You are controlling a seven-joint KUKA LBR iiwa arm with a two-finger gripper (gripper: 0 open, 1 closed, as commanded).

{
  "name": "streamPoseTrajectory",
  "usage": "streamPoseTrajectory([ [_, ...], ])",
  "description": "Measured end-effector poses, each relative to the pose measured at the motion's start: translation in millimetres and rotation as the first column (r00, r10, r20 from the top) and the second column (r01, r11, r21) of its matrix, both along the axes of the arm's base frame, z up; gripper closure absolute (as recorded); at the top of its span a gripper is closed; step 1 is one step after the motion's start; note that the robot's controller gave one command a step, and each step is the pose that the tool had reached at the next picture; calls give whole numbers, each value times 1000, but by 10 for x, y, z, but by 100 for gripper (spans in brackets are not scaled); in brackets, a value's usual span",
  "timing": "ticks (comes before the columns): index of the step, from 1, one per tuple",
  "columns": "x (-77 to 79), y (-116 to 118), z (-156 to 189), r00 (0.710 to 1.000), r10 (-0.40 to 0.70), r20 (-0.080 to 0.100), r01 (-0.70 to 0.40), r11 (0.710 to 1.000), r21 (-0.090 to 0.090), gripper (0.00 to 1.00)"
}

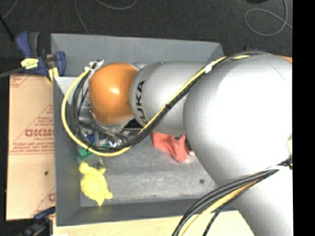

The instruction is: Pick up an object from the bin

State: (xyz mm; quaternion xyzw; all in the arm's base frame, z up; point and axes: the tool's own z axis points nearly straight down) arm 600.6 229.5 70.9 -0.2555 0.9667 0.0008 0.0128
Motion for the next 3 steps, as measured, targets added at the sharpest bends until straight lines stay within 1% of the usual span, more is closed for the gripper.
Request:
streamPoseTrajectory([
  [1, -85, 36, 3, 999, 34, 8, -34, 999, 4, 100],
  [2, -86, 38, 3, 999, 33, 7, -33, 999, 5, 100],
  [3, -155, -4, 223, 1000, 12, 5, -12, 1000, 5, 100],
])
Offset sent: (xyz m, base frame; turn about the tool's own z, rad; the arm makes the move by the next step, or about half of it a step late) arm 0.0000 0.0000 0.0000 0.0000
